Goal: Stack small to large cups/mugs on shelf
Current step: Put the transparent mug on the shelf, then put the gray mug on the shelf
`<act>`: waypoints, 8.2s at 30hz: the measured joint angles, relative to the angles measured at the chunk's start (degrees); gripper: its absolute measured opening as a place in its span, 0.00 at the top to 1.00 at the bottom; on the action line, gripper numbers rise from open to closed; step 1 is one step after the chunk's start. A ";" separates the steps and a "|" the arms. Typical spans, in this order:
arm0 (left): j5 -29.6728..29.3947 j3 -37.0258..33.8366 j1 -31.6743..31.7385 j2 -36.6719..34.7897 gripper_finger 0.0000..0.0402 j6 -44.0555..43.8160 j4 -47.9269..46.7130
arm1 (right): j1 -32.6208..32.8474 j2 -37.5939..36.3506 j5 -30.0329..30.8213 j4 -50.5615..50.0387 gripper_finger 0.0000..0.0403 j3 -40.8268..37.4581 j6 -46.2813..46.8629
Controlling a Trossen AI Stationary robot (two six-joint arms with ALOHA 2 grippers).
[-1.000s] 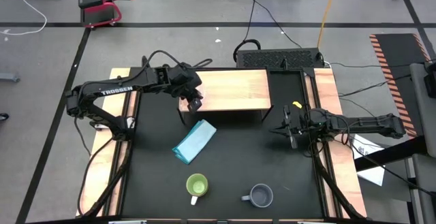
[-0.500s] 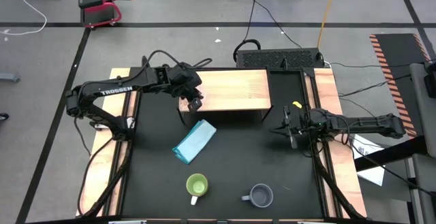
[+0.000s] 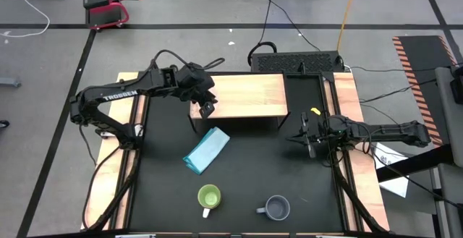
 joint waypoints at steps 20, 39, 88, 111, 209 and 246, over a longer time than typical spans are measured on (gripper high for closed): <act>-4.07 0.22 -0.35 -0.02 0.74 0.39 -6.88 | 0.00 0.02 0.00 -0.20 1.00 0.00 -0.02; -3.00 0.22 -0.48 -0.02 0.98 -5.74 -5.50 | 0.00 0.02 0.00 -0.17 1.00 0.02 -0.64; -10.27 0.88 -5.75 4.22 0.83 -16.26 -0.23 | 0.01 0.61 0.02 -1.65 1.00 0.01 -1.09; -14.52 16.35 -7.54 4.06 0.74 -11.00 -11.74 | 0.00 0.61 0.00 -1.70 1.00 0.01 -0.66; -20.93 -77.87 -24.92 -71.38 1.00 11.73 50.32 | 0.04 0.59 -3.50 4.33 1.00 0.00 -0.90; -17.92 -77.83 -24.92 -71.34 0.97 10.25 48.24 | 0.09 3.05 -6.32 4.36 1.00 0.01 -0.83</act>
